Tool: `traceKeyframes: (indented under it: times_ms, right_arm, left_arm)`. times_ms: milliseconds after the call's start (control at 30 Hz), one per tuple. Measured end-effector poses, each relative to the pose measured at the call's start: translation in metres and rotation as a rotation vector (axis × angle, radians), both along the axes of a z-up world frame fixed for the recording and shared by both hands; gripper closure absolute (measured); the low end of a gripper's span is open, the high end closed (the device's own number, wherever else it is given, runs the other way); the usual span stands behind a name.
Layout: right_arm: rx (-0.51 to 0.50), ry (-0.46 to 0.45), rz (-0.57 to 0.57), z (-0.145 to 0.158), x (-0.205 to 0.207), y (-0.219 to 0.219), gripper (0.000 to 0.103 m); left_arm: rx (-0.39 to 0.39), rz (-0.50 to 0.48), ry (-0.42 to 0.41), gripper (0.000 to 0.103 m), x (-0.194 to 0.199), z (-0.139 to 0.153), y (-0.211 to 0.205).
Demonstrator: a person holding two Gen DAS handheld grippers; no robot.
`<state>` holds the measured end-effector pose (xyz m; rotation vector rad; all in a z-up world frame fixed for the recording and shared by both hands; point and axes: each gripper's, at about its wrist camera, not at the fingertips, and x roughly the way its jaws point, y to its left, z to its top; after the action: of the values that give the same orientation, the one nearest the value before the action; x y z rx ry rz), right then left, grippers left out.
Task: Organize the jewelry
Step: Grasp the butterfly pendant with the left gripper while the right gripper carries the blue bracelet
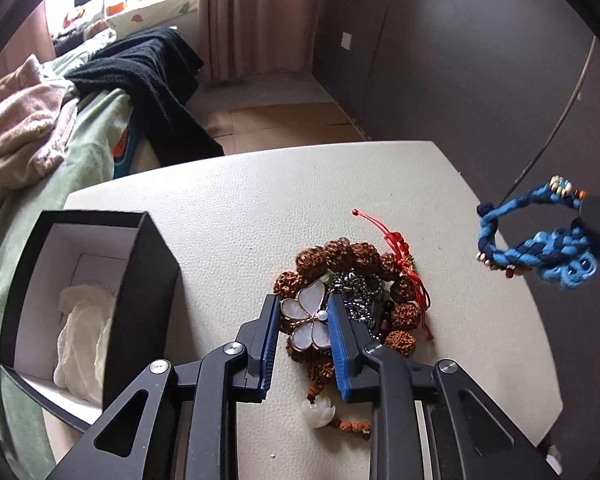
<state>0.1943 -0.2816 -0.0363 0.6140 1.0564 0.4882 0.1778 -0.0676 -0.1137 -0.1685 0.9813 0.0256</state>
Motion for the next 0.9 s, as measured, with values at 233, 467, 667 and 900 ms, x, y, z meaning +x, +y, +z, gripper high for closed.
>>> traceKeyframes:
  times_ms: [233,467,667,900]
  right_arm:
    - [-0.011,-0.005,0.012,0.002,-0.004,0.004,0.089]
    - [-0.018,-0.025,0.043,0.005,-0.010,0.014,0.089]
    - [0.001,-0.053,0.075,0.009,-0.017,0.029,0.089]
    - [0.021,-0.079,0.120,0.009,-0.024,0.055,0.089]
  left_arm:
    - [-0.098,0.033,-0.050,0.078,-0.013,0.020,0.019]
    - [-0.120,0.064,-0.100,0.078,-0.030,0.039,0.038]
    - [-0.150,0.116,-0.141,0.078,-0.045,0.054,0.061]
    - [-0.187,0.208,-0.206,0.078,-0.064,0.068,0.098]
